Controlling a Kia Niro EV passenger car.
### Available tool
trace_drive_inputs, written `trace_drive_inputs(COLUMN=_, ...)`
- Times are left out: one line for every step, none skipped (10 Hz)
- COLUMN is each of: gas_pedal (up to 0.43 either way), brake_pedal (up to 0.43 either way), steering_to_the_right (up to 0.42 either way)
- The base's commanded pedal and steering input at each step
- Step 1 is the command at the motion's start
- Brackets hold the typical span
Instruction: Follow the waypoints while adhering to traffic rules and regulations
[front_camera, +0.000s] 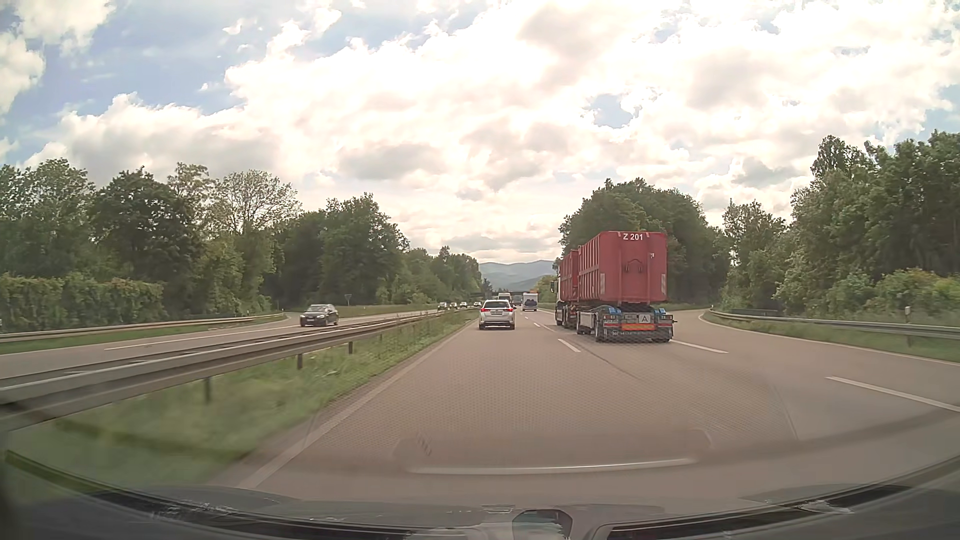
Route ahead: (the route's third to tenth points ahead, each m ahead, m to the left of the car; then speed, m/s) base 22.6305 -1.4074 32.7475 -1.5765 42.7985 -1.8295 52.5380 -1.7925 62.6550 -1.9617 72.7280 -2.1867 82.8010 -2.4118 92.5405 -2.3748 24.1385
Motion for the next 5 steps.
trace_drive_inputs(gas_pedal=0.138, brake_pedal=0.0, steering_to_the_right=0.002)
trace_drive_inputs(gas_pedal=0.138, brake_pedal=0.0, steering_to_the_right=0.002)
trace_drive_inputs(gas_pedal=0.138, brake_pedal=0.0, steering_to_the_right=0.002)
trace_drive_inputs(gas_pedal=0.138, brake_pedal=0.0, steering_to_the_right=0.002)
trace_drive_inputs(gas_pedal=0.138, brake_pedal=0.0, steering_to_the_right=0.002)
